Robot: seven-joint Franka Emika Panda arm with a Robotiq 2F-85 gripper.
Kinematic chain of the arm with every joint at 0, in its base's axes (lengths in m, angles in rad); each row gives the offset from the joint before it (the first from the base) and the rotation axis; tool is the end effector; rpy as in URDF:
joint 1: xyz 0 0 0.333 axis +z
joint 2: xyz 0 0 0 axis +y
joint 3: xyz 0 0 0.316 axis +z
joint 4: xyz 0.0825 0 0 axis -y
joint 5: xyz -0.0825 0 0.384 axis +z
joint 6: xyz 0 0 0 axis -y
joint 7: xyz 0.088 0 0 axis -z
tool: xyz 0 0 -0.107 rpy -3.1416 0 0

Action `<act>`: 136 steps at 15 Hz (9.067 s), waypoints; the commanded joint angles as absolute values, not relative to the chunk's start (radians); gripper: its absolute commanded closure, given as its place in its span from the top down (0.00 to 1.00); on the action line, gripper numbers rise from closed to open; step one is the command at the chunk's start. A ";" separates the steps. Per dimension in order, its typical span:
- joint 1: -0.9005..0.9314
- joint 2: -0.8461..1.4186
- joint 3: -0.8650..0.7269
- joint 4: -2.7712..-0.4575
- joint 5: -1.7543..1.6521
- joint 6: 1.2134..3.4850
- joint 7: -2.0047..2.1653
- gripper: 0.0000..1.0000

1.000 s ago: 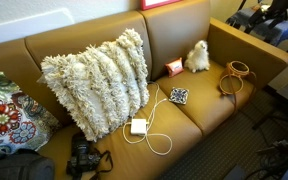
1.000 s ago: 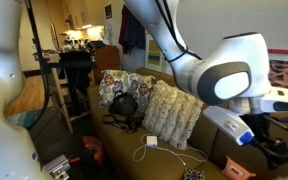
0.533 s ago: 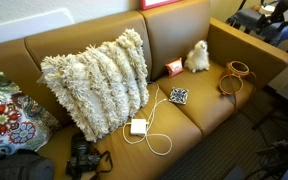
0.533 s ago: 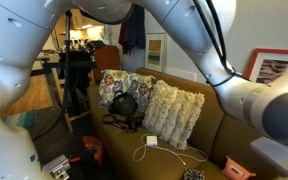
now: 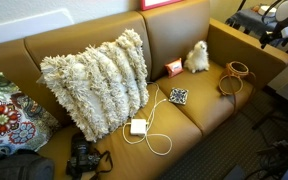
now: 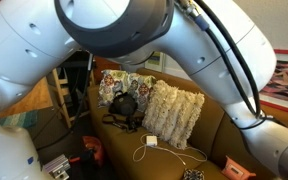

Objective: Move the brown bag to the left

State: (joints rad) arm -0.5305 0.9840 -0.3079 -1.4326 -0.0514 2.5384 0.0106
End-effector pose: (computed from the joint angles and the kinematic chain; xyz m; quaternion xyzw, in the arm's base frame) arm 0.5231 -0.5123 0.1338 0.9346 -0.3183 0.0162 0.1577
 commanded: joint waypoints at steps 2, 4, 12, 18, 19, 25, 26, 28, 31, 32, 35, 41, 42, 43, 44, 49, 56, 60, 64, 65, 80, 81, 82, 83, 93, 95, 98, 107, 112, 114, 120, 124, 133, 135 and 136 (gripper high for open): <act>-0.528 0.997 -0.312 -1.412 -0.043 2.529 0.006 1.00; -0.528 0.997 -0.311 -1.405 -0.043 2.524 0.006 1.00; -0.528 0.997 -0.311 -1.403 -0.043 2.518 0.006 1.00; -0.517 1.004 -0.323 -1.413 -0.055 2.552 0.009 1.00; -0.518 1.011 -0.323 -1.406 -0.058 2.546 0.003 1.00; -0.519 1.052 -0.336 -1.395 -0.074 2.553 -0.004 1.00; -0.516 1.057 -0.341 -1.397 -0.081 2.558 -0.006 1.00; -0.517 1.069 -0.344 -1.397 -0.091 2.559 -0.013 1.00; -0.518 1.084 -0.345 -1.393 -0.107 2.558 -0.030 1.00; -0.531 1.084 -0.327 -1.389 -0.107 2.544 -0.063 1.00; -0.559 1.077 -0.278 -1.384 -0.099 2.433 -0.173 1.00; -0.537 1.422 -0.185 -1.119 -0.115 2.411 -0.287 1.00; -0.537 1.489 -0.171 -1.055 -0.127 2.416 -0.303 1.00; -0.524 1.544 -0.173 -1.004 -0.139 2.421 -0.307 1.00; -0.509 1.598 -0.173 -0.955 -0.150 2.429 -0.308 1.00; -0.508 1.519 -0.177 -1.060 -0.142 2.451 -0.269 1.00; -0.532 1.461 -0.174 -1.103 -0.135 2.556 -0.248 1.00; -0.530 1.462 -0.187 -1.114 -0.141 2.616 -0.233 1.00; -0.531 1.465 -0.190 -1.125 -0.135 2.674 -0.207 1.00; -0.535 1.466 -0.184 -1.126 -0.130 2.699 -0.198 1.00; -0.455 1.477 -0.337 -1.155 -0.132 2.860 0.058 1.00; -0.459 1.477 -0.331 -1.158 -0.133 2.887 0.049 1.00; -0.461 1.477 -0.327 -1.162 -0.133 2.918 0.041 1.00; -0.459 1.477 -0.330 -1.167 -0.133 2.949 0.041 1.00; -0.420 1.477 -0.398 -1.228 -0.124 3.177 0.013 1.00; -0.425 1.477 -0.386 -1.230 -0.127 3.162 -0.004 1.00; -0.439 1.283 -0.328 -1.416 -0.198 3.159 -0.082 1.00; -0.448 1.144 -0.297 -1.406 -0.235 3.088 -0.175 1.00; -0.451 1.136 -0.289 -1.431 -0.231 3.097 -0.176 1.00; -0.478 1.137 -0.266 -1.421 -0.233 3.103 -0.201 1.00; -0.492 1.272 -0.277 -1.260 -0.216 2.971 -0.190 1.00; -0.548 1.419 -0.251 -1.054 -0.228 2.843 -0.208 1.00; -0.608 1.484 -0.267 -0.984 -0.230 2.827 -0.258 1.00; -0.610 1.484 -0.265 -0.978 -0.226 2.810 -0.259 1.00; -0.611 1.463 -0.243 -1.006 -0.230 2.811 -0.274 1.00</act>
State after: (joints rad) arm -0.6106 1.4833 -0.2682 -0.9876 -0.2326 2.8296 -0.2536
